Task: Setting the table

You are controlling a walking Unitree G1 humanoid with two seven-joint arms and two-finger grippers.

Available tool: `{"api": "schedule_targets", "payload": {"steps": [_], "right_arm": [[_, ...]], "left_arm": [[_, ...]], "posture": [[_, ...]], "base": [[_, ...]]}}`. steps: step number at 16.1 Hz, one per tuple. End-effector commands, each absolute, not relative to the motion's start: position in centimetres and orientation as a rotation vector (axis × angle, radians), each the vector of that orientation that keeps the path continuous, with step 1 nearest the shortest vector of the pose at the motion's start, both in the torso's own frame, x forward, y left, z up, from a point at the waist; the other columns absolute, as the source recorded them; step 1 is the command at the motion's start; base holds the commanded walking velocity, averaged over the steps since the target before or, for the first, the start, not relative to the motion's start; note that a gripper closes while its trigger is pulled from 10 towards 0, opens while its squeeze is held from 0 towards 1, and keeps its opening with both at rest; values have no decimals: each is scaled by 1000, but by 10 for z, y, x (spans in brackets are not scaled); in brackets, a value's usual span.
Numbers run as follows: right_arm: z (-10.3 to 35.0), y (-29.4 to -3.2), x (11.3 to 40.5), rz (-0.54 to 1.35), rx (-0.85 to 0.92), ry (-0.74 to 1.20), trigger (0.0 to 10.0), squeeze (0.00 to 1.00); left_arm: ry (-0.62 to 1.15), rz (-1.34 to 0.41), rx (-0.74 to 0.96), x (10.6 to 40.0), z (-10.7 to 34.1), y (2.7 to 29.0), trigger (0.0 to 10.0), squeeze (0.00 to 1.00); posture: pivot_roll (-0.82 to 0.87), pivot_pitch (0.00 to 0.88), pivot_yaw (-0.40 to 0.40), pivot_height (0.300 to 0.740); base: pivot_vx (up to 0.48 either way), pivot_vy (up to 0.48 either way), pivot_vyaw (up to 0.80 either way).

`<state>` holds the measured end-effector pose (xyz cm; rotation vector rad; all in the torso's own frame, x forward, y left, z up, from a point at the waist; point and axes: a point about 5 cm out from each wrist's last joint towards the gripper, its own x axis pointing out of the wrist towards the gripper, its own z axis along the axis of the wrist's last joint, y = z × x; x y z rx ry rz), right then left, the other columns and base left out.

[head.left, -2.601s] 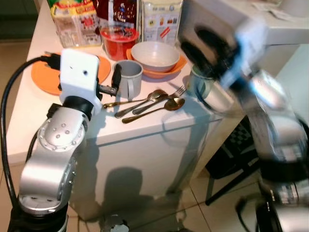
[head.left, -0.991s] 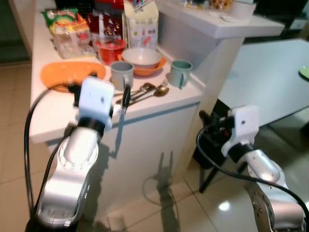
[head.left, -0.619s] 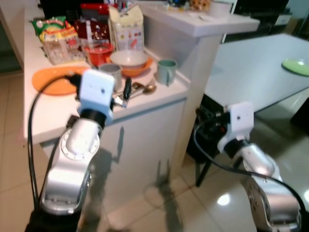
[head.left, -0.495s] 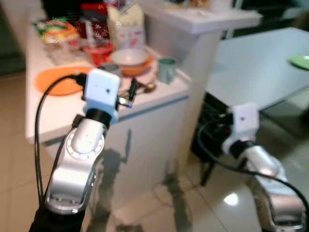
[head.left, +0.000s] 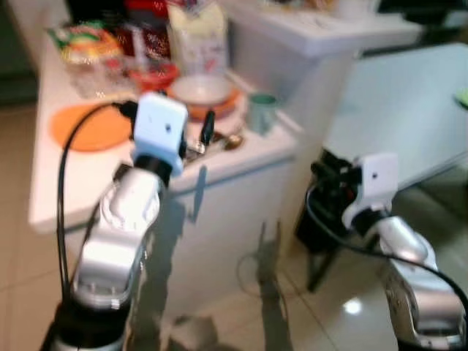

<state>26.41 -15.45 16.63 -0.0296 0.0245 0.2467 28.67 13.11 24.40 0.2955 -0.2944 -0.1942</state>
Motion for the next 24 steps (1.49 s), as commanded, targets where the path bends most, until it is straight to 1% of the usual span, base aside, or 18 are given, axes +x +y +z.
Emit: {"api": "schedule_targets", "payload": {"steps": [1, 3, 8, 9, 13, 16, 20, 23, 24], "right_arm": [[169, -149, 265, 267, -15, 12, 10000, 0], [170, -149, 266, 269, -19, 10, 10000, 0], [170, -151, 266, 262, -25, 7, 10000, 0], [170, -152, 265, 259, -25, 9, 10000, 0], [167, -156, 259, 258, -30, 21, 10000, 0], [166, -155, 258, 265, -29, 24, 10000, 0], [165, -151, 258, 293, -38, 30, 10000, 0], [166, -145, 254, 357, -33, 28, 10000, 0], [170, -139, 250, 430, -14, 14, 10000, 0]], "left_arm": [[-289, -183, 302, 292, 245, 138, 10000, 0], [-306, -196, 305, 300, 251, 138, 10000, 0], [-335, -271, 294, 318, 265, 126, 10000, 0], [-337, -289, 291, 319, 265, 123, 10000, 0], [-345, -402, 301, 320, 266, 106, 10000, 0], [-350, -419, 313, 322, 269, 105, 10000, 0], [-310, -374, 385, 334, 270, 115, 10000, 0], [-220, -285, 427, 342, 264, 131, 10000, 0], [-165, -253, 467, 345, 261, 143, 10000, 0]], "posture": [[58, 0, -40, 740], [58, 0, -40, 740], [51, 0, -35, 740], [51, 0, -35, 740], [45, 0, -30, 740], [49, 0, -31, 740], [48, 0, -26, 740], [49, 0, -24, 740], [49, 0, -24, 740]], "base": [[334, 0, -463], [332, 0, -519], [329, 0, 0], [330, 0, 0], [329, 0, -644], [329, 0, -135], [290, 0, 0], [84, 0, 0], [0, 0, 0]]}}
